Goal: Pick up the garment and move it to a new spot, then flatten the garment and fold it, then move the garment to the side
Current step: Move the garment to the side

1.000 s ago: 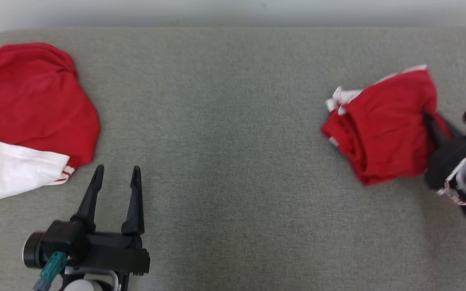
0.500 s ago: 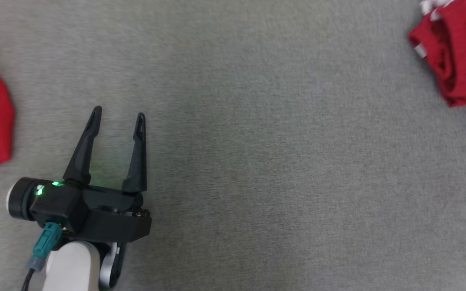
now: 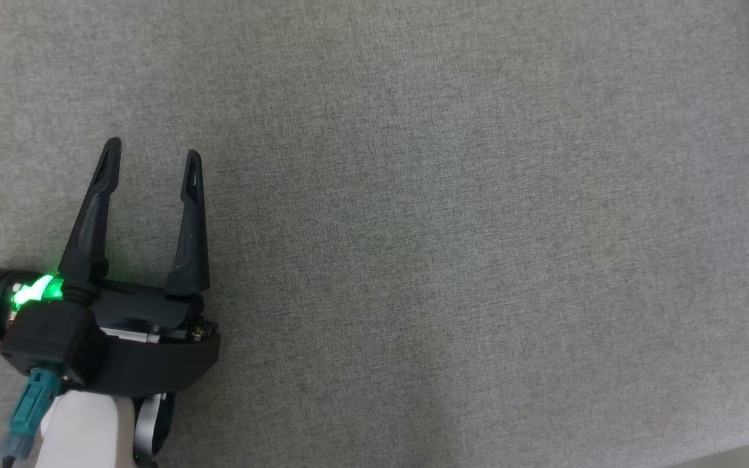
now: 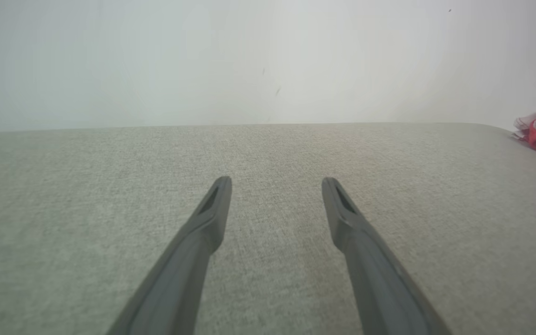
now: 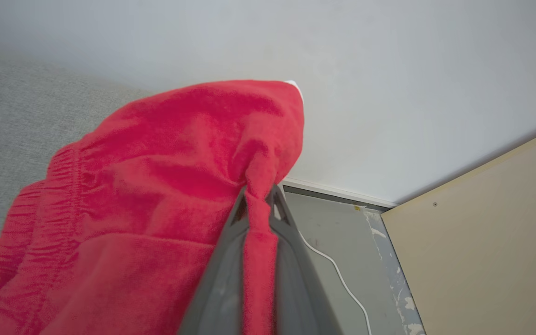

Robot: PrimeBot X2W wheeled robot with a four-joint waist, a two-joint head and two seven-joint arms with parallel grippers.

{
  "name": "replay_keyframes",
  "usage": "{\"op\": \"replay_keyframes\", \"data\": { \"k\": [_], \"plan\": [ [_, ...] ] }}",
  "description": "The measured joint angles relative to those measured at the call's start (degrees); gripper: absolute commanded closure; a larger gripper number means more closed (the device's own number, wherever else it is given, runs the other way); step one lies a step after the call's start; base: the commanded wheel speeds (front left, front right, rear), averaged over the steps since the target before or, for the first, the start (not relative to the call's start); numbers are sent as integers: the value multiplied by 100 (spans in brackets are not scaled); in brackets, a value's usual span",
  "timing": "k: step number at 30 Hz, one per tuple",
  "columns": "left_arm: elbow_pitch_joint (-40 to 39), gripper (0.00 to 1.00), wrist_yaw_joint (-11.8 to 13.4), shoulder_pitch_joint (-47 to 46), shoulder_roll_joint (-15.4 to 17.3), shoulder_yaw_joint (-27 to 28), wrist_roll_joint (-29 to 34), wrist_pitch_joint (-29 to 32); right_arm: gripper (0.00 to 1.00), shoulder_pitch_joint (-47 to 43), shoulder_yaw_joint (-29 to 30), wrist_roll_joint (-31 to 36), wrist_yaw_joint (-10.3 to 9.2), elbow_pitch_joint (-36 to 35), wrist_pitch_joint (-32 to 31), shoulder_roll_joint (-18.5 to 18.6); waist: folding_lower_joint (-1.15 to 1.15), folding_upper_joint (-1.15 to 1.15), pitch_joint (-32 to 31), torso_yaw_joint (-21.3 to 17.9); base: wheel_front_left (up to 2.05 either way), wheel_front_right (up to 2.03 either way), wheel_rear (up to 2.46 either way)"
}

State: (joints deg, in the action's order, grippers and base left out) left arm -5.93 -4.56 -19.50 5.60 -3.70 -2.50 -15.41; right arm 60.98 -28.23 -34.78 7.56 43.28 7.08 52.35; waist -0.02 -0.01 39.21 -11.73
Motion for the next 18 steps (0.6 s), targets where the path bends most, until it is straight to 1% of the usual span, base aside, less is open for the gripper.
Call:
{"op": "replay_keyframes", "data": {
  "k": [2,3,4,5,8,12,18],
  "plan": [
    [-31,0,3,-2,0,-3,7,-7,100,118,-41,1,0,90,1,35,0,0,47,-10,0,0,0],
    [-37,0,8,-3,-1,-7,7,-9,62,158,-68,11,0,138,4,36,0,0,59,-6,0,0,0],
    [-37,0,10,-6,-4,-13,7,-16,17,194,-99,42,0,205,8,36,0,0,63,4,0,0,0],
    [-36,0,11,-8,-9,-16,3,-16,0,224,-122,74,0,267,36,35,0,0,59,16,0,0,0],
    [37,0,29,-6,-38,-13,-45,-16,0,354,-175,269,0,468,271,5,1,1,-27,50,0,0,0],
    [156,0,53,13,-71,33,-102,-13,0,437,-257,412,0,511,477,-105,2,2,-192,62,0,0,0],
    [321,0,108,263,-125,131,-179,10,0,478,-344,497,0,169,708,-434,3,3,-557,78,0,0,0]
  ]
}}
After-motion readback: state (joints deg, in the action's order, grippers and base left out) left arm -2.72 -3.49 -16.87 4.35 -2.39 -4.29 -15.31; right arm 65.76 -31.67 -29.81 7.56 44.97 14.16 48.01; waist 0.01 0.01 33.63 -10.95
